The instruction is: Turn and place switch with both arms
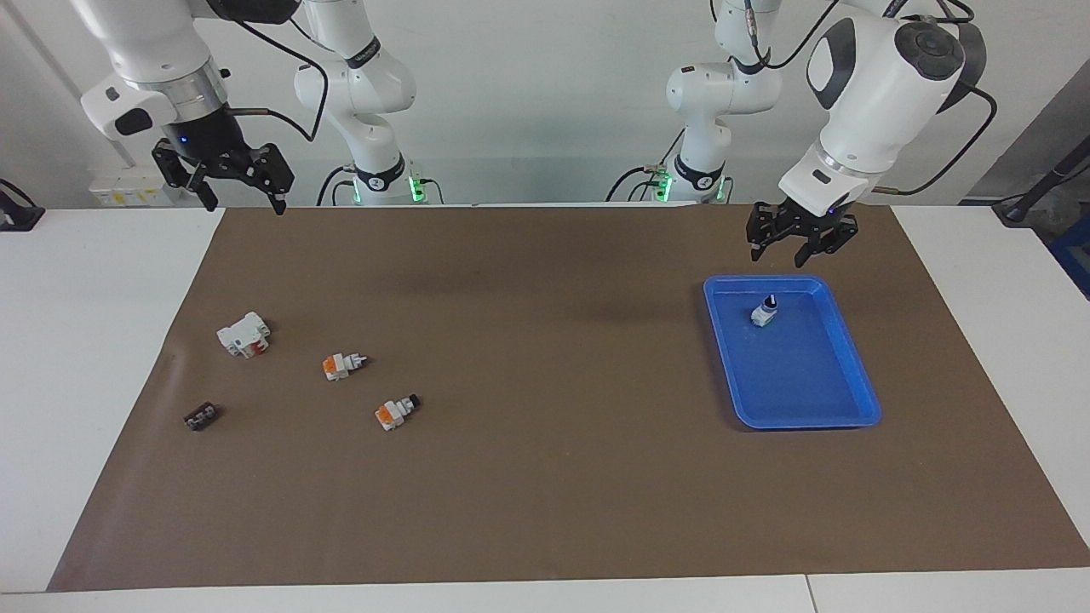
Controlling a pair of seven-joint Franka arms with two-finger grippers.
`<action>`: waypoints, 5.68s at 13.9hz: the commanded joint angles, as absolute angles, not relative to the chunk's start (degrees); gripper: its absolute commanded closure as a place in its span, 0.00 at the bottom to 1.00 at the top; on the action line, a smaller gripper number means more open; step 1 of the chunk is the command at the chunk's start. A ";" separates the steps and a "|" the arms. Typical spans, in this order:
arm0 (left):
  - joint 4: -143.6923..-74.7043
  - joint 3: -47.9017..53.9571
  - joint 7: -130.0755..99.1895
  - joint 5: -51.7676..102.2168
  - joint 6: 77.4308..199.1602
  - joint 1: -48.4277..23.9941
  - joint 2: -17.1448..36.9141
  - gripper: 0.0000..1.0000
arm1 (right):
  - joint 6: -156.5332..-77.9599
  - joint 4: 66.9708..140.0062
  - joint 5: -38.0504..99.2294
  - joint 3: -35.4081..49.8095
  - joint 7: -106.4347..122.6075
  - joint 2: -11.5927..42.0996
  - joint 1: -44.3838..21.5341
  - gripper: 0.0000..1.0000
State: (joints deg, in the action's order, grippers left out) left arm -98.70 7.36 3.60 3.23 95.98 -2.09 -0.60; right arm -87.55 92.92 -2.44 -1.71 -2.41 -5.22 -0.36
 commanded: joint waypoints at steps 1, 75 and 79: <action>-100.11 6.86 2.90 3.78 97.29 -1.85 -2.02 0.09 | -88.42 94.13 -2.81 -1.41 -3.77 -6.24 0.09 0.00; -105.91 15.03 -12.86 46.49 110.04 -5.89 -5.54 0.56 | -128.41 106.52 56.34 1.67 -81.74 4.22 -26.98 1.00; -106.00 14.94 -4.51 45.79 111.35 -5.80 -5.54 0.64 | -128.58 106.52 56.34 1.67 -81.74 4.31 -26.98 1.00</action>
